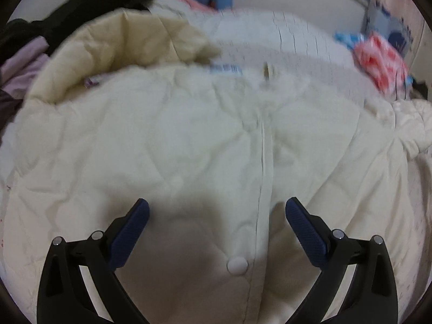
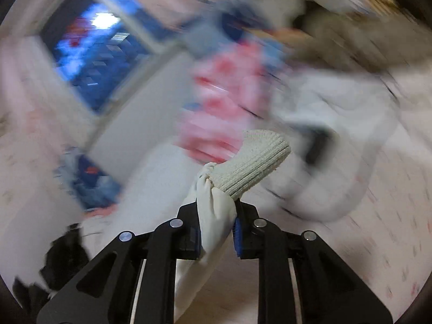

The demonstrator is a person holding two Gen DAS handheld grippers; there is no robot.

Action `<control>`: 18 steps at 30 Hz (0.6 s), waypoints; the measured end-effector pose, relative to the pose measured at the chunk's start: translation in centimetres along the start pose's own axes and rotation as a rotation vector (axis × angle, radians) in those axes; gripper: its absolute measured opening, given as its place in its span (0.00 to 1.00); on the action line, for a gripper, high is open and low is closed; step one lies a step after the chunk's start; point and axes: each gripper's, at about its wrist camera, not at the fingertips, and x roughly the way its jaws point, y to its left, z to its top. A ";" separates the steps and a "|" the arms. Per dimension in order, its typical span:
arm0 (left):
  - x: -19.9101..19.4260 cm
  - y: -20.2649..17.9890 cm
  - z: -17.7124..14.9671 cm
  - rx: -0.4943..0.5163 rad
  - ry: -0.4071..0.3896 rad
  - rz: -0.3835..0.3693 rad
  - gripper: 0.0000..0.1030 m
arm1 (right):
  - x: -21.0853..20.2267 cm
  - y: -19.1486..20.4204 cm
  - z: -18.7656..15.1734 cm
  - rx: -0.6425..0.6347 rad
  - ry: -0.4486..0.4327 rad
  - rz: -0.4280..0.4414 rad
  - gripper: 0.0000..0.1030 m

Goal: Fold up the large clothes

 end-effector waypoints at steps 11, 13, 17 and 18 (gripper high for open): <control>-2.9 0.9 0.3 0.076 -0.097 0.055 0.95 | -1.0 -8.8 -3.9 0.181 0.133 -0.185 0.57; -4.2 1.4 1.4 0.118 -0.159 0.097 0.95 | -5.1 -9.6 -4.3 0.231 0.054 -0.190 0.58; -5.3 1.7 7.1 0.266 -0.229 0.209 0.95 | -7.7 -3.3 -5.2 0.045 0.035 -0.097 0.58; -5.5 1.6 9.1 0.312 -0.263 0.259 0.95 | -7.3 -1.1 -5.9 -0.020 0.054 -0.062 0.62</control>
